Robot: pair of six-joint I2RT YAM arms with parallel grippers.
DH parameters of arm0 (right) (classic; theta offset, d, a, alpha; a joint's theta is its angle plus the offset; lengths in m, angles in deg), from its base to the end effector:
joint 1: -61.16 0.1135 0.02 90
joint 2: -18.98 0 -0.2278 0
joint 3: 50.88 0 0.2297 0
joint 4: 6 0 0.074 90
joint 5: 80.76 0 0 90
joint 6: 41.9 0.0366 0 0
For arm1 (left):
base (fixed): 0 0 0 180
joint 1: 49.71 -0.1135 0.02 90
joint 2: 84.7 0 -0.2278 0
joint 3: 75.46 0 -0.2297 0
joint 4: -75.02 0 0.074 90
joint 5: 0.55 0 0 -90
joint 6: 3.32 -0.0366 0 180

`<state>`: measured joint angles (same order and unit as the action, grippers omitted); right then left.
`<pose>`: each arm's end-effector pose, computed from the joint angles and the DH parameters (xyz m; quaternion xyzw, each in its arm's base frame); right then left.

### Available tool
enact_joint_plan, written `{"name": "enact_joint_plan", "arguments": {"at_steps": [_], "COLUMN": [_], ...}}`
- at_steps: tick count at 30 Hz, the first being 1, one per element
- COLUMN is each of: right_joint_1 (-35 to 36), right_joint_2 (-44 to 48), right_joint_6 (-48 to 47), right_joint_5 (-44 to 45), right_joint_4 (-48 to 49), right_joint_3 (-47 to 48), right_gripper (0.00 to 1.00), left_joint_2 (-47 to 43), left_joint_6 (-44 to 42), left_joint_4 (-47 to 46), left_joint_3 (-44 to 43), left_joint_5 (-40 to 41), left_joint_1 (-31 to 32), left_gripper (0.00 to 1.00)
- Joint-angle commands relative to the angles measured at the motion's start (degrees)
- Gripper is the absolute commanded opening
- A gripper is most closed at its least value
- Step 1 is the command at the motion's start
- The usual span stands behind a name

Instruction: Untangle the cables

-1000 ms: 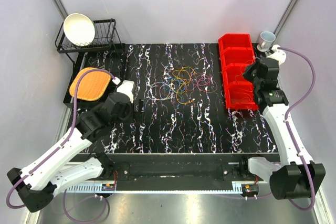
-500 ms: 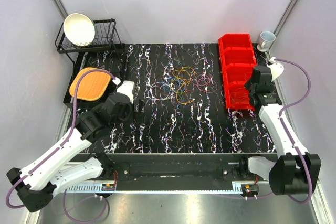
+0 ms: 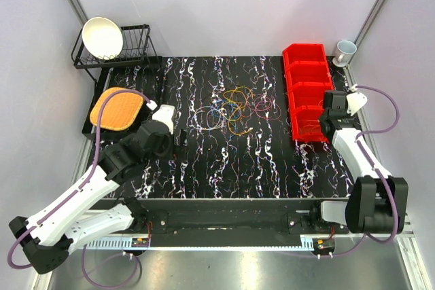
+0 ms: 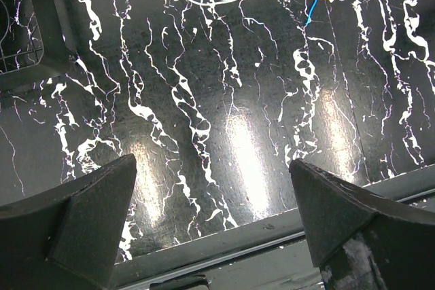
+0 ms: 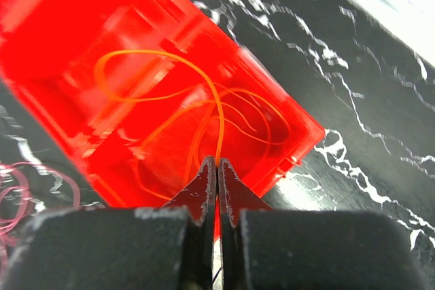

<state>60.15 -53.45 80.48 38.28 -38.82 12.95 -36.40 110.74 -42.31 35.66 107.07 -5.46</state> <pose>0.2575 -0.0223 0.2262 0.3523 0.8155 -0.1124 0.4452 0.1254 -0.1067 0.2913 0.0971 0.9000 -0.1094 0.4106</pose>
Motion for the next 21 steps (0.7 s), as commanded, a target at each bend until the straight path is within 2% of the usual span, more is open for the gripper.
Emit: {"name": "enact_joint_plan", "arguments": {"at_steps": [1,9,16,17,19,20,21], "right_joint_1": [-1.27,-5.75,-6.54,-6.54,-6.54,-6.54,-6.54], "right_joint_2": [-3.6,-12.12,-12.48,-12.13,-11.6,-11.51,-11.16], "right_joint_6": [3.82,4.01,2.43,1.9,0.32,0.05,-0.12], "right_joint_5": [0.85,-3.11,-1.53,-2.22,-3.19,-3.98,-4.08], "right_joint_4": [-0.43,0.09,-0.69,-1.05,-2.79,-3.59,-4.21], "right_joint_3": [-0.52,2.73,4.92,6.06,7.56,8.96,9.49], "right_gripper": [0.0,0.0,0.0,0.06,0.25,0.4,0.45], "left_joint_2": [0.49,1.28,1.89,1.89,2.16,2.33,2.42], "left_joint_6": [0.21,0.29,0.38,0.38,0.38,0.38,0.29], "left_joint_4": [-1.91,-1.91,-1.56,-1.65,-1.65,-1.56,-1.65], "left_joint_3": [0.39,0.39,0.38,0.39,0.3,0.3,0.3], "left_joint_5": [1.0,1.27,1.71,1.71,1.53,1.45,1.36], "left_joint_1": [0.31,0.31,0.49,0.4,0.49,0.49,0.49], "left_gripper": [0.99,0.99,0.99,0.99,0.99,0.99,0.99]}}
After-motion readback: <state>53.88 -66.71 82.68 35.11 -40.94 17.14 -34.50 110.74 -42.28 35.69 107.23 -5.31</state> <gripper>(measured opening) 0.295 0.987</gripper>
